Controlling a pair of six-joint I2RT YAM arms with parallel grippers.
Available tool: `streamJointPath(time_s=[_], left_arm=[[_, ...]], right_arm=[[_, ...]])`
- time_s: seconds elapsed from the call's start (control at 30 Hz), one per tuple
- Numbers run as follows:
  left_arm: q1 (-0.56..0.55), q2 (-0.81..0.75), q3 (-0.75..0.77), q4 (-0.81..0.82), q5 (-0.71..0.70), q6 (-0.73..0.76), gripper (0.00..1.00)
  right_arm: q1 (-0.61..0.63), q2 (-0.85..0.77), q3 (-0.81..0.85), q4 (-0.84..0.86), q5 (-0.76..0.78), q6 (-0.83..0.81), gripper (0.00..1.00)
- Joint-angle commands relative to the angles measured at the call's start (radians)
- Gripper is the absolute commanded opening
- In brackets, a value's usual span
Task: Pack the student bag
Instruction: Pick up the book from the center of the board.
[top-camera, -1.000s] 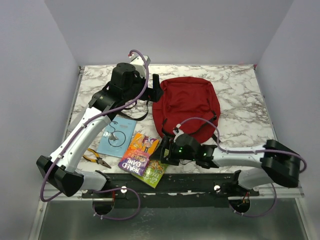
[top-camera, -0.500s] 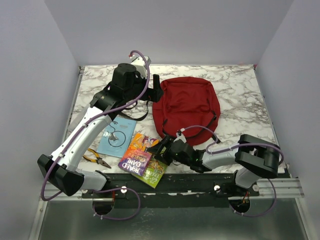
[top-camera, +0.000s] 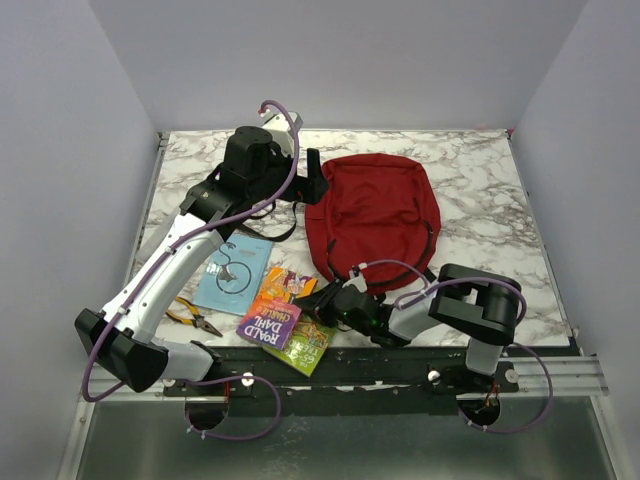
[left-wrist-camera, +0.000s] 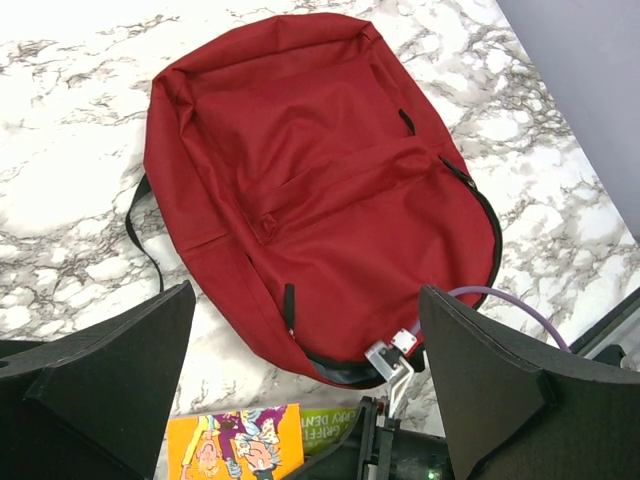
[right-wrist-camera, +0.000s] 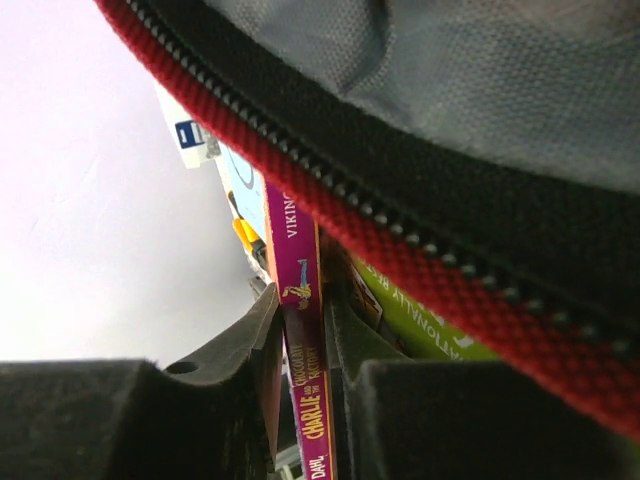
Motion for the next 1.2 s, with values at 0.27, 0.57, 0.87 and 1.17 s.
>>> streamJointPath(time_s=[0.27,0.57,0.87,1.17], left_arm=[[0.006,-0.005,-0.013,0.025,0.048,-0.014,0.94],[0.006,-0.029,-0.024,0.037,0.04,-0.02,0.94],[0.005,0.012,-0.056,0.144,0.32,-0.082,0.94],[0.009,0.073,-0.072,0.304,0.711,-0.153,0.95]], right_arm=[[0.007,-0.22,0.076,-0.233,0.11,-0.46,0.01],[-0.095,-0.701,0.099,-0.605,0.166,-0.835,0.0],[-0.581,-0.955,0.282,-1.039,-0.262,-1.048,0.0],[-0.778,-0.913,0.41,-0.997,-0.838,-1.118,0.0]])
